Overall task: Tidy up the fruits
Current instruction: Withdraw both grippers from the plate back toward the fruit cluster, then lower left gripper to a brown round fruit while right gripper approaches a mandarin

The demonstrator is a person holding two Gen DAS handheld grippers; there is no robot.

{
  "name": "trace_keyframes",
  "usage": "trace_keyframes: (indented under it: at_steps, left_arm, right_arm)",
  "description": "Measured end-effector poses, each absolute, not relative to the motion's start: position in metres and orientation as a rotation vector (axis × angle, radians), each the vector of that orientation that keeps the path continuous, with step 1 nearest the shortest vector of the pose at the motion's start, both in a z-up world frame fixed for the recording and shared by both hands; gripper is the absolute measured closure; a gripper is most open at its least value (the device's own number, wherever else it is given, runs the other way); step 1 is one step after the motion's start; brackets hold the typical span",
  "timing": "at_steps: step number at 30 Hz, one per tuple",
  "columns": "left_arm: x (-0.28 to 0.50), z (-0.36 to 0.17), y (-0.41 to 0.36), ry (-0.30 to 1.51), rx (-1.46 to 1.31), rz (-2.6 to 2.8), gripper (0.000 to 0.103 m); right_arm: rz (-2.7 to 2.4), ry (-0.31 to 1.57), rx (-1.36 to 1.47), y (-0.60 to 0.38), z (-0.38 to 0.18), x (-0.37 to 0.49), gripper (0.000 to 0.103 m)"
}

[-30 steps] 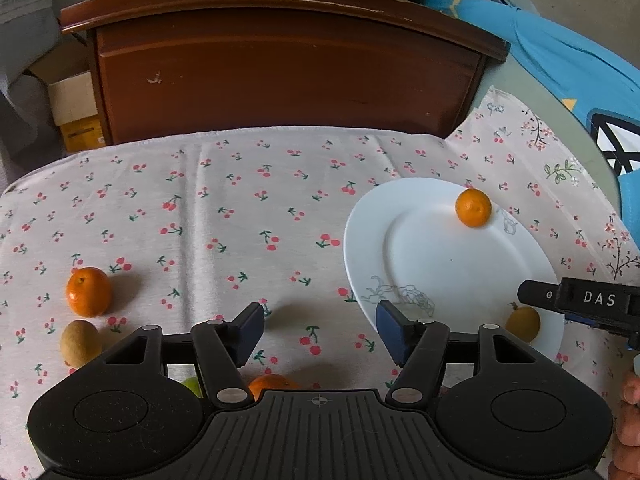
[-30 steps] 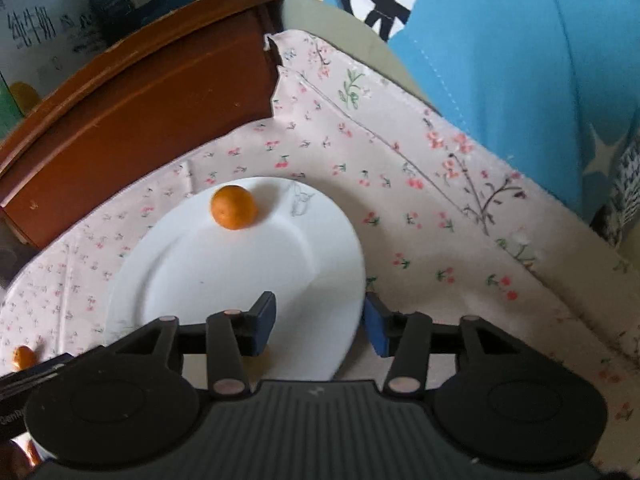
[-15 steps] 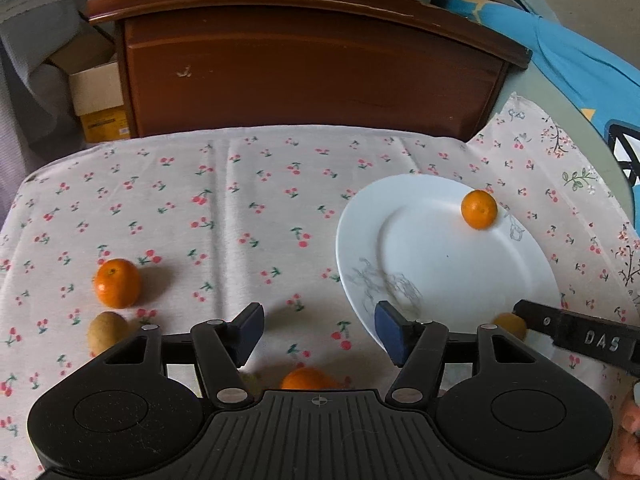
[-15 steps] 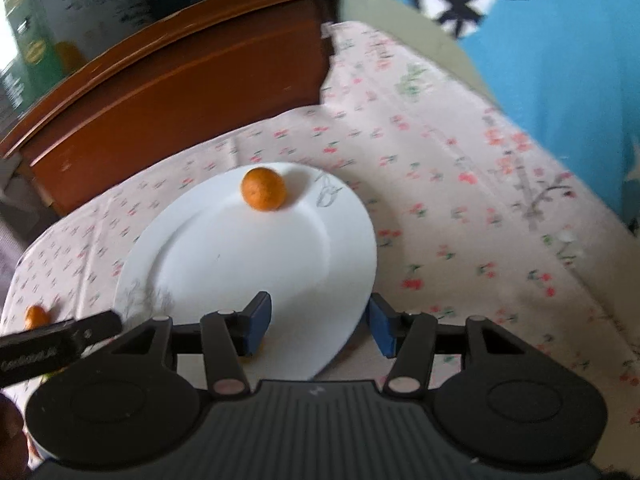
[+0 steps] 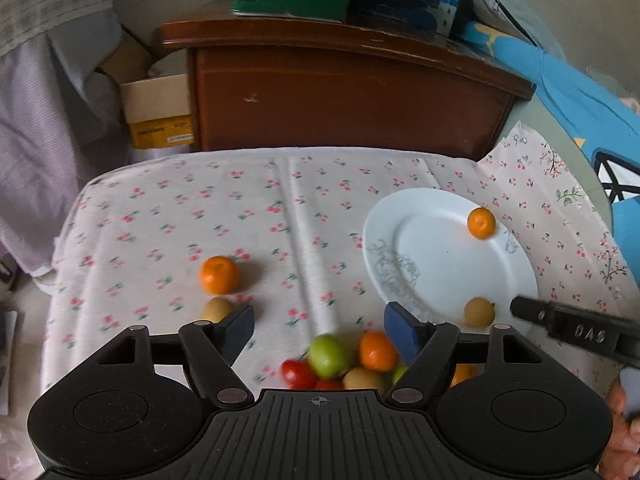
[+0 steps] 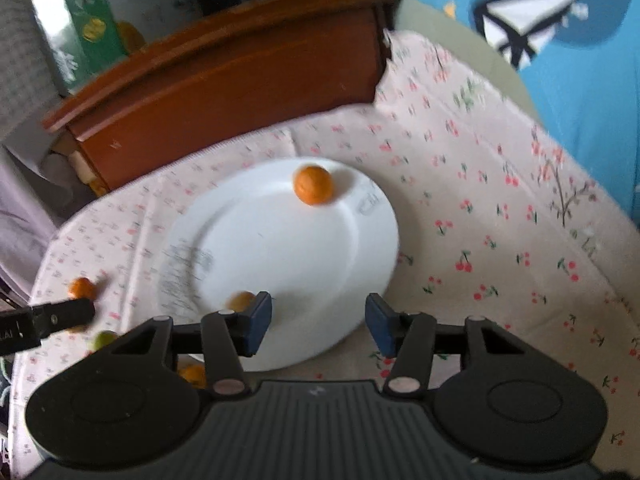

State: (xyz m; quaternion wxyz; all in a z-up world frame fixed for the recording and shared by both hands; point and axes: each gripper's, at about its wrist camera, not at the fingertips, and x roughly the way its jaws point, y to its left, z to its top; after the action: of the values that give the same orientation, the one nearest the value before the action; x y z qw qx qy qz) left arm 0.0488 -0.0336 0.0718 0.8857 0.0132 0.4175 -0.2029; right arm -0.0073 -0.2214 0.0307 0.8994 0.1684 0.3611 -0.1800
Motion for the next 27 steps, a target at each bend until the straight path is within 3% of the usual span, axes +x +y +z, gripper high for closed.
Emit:
trace_keyframes:
  at_steps: [12,27]
  left_arm:
    - [0.033,0.083,0.023,0.885,0.008,-0.357,0.030]
    - [0.032,0.065,0.047,0.813,0.095,-0.292,0.030]
  right_arm:
    - [-0.236,0.699,0.328,-0.159,0.050,-0.031,0.049]
    - [-0.074,0.727,0.344,-0.094,0.029,-0.047,0.054]
